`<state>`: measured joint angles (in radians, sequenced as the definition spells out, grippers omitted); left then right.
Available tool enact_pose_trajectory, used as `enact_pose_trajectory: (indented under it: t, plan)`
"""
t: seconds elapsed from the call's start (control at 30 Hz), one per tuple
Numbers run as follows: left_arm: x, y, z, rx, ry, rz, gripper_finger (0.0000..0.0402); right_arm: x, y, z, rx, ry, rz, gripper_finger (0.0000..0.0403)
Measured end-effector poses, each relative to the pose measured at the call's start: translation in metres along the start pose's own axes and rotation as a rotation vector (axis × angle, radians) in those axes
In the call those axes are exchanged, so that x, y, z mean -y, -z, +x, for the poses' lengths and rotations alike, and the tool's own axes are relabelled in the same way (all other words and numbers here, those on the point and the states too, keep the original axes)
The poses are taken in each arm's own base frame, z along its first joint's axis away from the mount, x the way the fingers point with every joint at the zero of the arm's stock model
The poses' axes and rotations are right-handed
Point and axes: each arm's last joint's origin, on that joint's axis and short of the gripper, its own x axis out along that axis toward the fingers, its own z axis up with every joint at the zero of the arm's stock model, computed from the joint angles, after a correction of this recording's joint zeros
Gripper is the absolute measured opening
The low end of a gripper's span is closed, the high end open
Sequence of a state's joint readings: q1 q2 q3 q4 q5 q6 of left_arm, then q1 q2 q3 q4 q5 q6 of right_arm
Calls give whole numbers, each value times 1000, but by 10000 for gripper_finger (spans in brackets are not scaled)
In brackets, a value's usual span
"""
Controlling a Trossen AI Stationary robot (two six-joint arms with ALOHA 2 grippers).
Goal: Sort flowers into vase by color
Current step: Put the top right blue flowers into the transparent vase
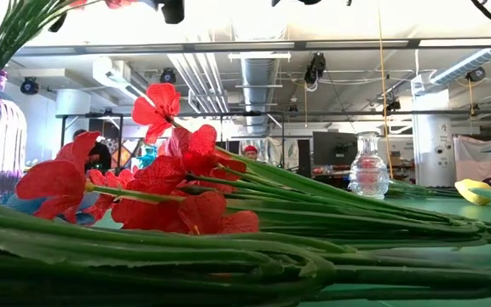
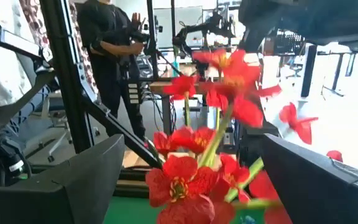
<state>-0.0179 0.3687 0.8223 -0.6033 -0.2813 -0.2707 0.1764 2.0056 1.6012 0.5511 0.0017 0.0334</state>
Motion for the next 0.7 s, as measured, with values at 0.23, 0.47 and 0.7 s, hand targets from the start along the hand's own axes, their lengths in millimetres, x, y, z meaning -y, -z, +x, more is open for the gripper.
enact_pose_trajectory:
  t: [0.23, 0.47, 0.7]
  plan:
    - [0, 0, 0, 0, 0, 0, 0, 0, -17, -9, -51, 13, 7, 366]
    - [0, 0, 0, 0, 0, 0, 0, 0, -35, -22, -135, 42, 27, 366]
    - [0, 0, 0, 0, 0, 0, 0, -1, -54, -34, -142, 42, 35, 366]
